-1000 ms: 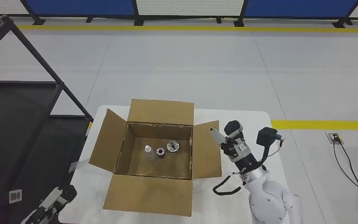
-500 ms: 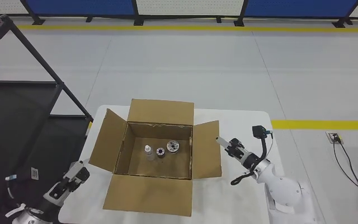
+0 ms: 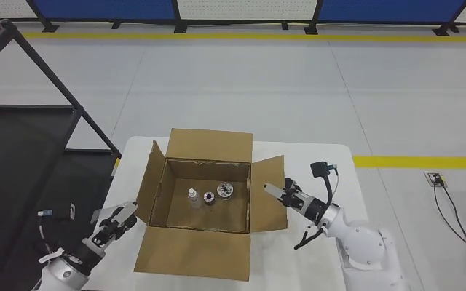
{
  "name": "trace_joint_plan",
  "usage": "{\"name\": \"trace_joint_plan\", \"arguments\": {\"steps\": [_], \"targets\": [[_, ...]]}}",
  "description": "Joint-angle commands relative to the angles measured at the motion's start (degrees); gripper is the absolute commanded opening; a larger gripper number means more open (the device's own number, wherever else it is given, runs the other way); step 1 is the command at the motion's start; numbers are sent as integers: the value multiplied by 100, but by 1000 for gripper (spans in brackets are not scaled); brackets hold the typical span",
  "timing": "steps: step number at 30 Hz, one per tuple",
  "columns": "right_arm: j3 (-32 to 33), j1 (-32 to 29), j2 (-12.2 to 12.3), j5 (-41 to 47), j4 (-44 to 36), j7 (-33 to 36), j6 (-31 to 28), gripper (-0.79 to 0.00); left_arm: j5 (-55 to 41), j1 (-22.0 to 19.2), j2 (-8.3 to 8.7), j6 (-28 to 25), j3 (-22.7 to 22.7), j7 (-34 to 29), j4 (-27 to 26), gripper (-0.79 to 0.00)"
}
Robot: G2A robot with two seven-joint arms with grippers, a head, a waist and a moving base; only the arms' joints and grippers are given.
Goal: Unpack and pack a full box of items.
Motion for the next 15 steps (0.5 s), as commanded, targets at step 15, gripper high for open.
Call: {"name": "trace_joint_plan", "arguments": {"steps": [15], "targets": [[-1159, 866, -15, 905, 936, -297, -222, 0, 440, -1552, 51, 1156, 1429, -878, 584, 0]]}}
